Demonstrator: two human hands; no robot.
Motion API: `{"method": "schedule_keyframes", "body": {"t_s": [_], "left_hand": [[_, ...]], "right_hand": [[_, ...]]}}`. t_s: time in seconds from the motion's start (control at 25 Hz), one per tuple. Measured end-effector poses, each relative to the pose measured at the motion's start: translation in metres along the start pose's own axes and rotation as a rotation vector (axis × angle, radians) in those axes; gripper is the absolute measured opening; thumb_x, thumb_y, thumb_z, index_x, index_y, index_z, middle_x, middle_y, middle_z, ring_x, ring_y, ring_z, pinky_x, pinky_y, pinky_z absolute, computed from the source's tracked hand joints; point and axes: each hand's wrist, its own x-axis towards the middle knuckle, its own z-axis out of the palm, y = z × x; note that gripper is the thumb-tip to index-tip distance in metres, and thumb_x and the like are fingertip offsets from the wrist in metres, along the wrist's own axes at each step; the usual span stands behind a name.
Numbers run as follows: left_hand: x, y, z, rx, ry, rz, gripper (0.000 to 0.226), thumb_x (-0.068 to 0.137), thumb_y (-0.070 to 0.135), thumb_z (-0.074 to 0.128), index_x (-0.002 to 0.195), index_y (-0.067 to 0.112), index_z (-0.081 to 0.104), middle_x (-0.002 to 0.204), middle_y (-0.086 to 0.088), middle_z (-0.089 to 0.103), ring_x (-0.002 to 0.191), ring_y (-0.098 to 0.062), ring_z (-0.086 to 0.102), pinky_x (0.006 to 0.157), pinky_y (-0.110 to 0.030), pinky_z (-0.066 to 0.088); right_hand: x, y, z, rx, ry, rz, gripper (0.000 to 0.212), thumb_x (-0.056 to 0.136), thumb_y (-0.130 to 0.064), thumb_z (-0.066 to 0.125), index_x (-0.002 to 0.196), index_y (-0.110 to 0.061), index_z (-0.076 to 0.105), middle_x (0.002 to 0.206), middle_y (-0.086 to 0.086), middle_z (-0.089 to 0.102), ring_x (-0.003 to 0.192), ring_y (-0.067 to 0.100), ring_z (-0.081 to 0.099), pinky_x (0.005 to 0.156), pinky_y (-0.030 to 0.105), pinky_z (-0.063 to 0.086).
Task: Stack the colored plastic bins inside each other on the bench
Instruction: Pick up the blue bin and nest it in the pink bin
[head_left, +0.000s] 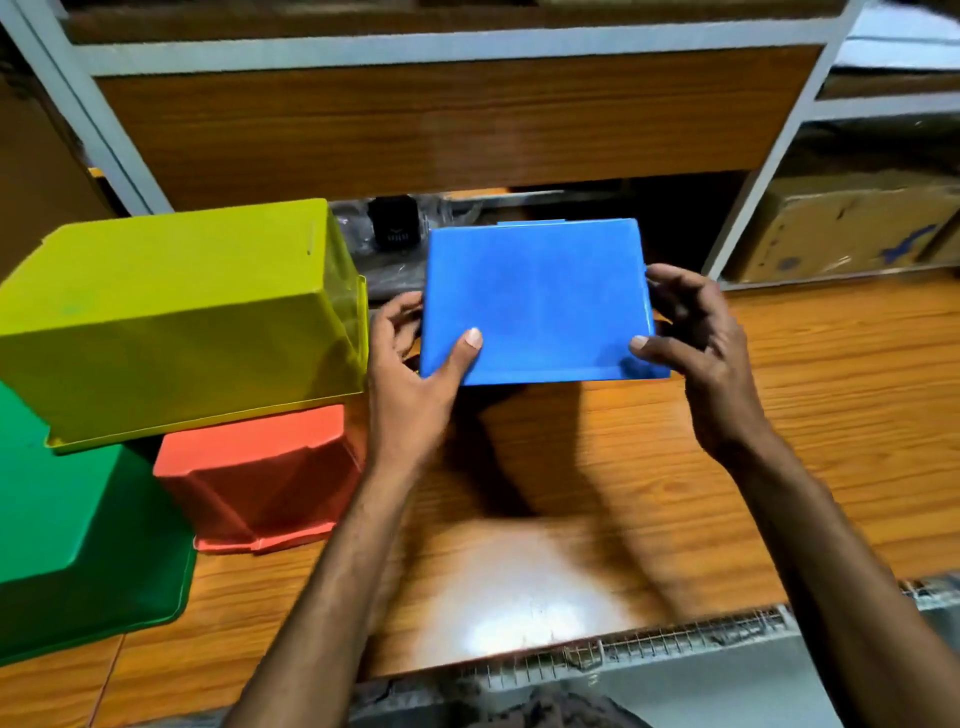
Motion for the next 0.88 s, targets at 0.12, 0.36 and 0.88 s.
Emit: {"method": "schedule_keyframes", "body": {"t_s": [0.12, 0.36, 0.88], "left_hand": [[0.025, 0.025, 0.012, -0.097, 0.065, 0.025, 0.045, 0.086, 0.025, 0.079, 0.122, 0.016, 0.054, 0.112, 0.006, 0.072, 0.102, -0.007, 0.069, 0.088, -0.026, 0.052], [0.038, 0.017, 0.007, 0.033, -0.278, 0.065, 0.063, 0.093, 0.017, 0.07, 0.15, 0.02, 0.043, 0.149, 0.004, 0.054, 0.136, -0.005, 0.051, 0.106, -0.018, 0.045], [0.043, -0.013, 0.024, -0.002, 0.145, -0.015, 0.027, 0.095, 0.004, 0.068, 0.107, 0.027, 0.06, 0.101, 0.006, 0.068, 0.088, 0.009, 0.065, 0.081, -0.012, 0.049]], "right_hand": [[0.022, -0.018, -0.012, 0.059, -0.063, -0.003, 0.081, 0.064, 0.004, 0.049, 0.145, -0.001, 0.049, 0.149, 0.014, 0.057, 0.141, 0.024, 0.052, 0.102, 0.031, 0.049], [0.034, -0.003, -0.034, 0.014, -0.035, 0.008, 0.069, 0.083, 0.004, 0.057, 0.148, -0.021, 0.051, 0.148, -0.003, 0.06, 0.139, 0.015, 0.052, 0.104, 0.026, 0.048], [0.02, 0.009, -0.031, -0.2, -0.099, 0.067, 0.079, 0.095, 0.011, 0.06, 0.152, -0.041, 0.043, 0.14, 0.0, 0.053, 0.123, 0.016, 0.057, 0.094, 0.031, 0.059]]}}
